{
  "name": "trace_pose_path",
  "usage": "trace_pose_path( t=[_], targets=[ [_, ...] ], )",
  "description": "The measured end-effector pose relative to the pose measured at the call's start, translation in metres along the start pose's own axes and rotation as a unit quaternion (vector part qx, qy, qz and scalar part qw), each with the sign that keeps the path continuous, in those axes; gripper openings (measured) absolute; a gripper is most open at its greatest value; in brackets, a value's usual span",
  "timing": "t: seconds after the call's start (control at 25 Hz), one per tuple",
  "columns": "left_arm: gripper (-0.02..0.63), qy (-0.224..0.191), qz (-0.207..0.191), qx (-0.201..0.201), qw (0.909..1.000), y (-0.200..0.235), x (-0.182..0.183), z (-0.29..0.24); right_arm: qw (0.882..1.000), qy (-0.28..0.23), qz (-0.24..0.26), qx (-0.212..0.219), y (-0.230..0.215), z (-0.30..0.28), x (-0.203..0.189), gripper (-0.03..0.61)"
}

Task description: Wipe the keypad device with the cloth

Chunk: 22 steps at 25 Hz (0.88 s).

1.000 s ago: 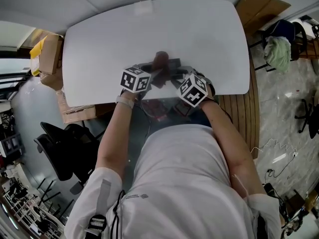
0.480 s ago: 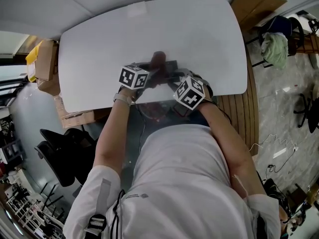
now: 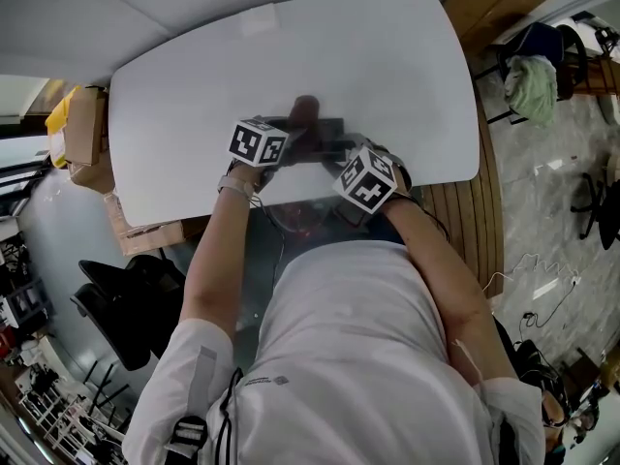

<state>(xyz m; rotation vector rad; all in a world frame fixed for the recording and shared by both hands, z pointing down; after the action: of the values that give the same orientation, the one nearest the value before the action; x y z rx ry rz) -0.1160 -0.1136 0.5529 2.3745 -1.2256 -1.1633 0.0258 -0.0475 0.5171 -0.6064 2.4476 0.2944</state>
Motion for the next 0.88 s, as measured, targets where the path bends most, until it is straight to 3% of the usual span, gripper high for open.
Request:
trace_pose_path(
  t=[0.48,0.68,0.88],
  targets=[
    [0.095,-0.003,-0.028,-0.03,0.9991,-0.017,0.025,0.028,1.0,-0.002,-0.008,0.0,0.0,-0.001,0.001,0.169],
    [0.095,0.006,-0.037,-0.026,0.999,-0.021,0.036,0.037,1.0,-0.002,-0.013,-0.001,-0.003,-0.003,0.003,0.169],
    [0.095,0.009,-0.022,-0.026,0.9994,-0.021,0.029,0.039,1.0,-0.001,-0.012,0.0,-0.001,-0.004,0.003,0.169]
  ],
)
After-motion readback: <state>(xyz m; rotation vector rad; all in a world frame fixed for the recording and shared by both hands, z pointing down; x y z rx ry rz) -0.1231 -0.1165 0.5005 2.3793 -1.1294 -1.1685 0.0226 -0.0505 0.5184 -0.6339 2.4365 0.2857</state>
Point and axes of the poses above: the fingertips, and each gripper's own axes: z backward along the fingers, y to its left, x out of its top, the point moved 8 cm from there along z, backward along the fingers, and after that the axes turned 8 degrees about -x, right-handed, at the moved point
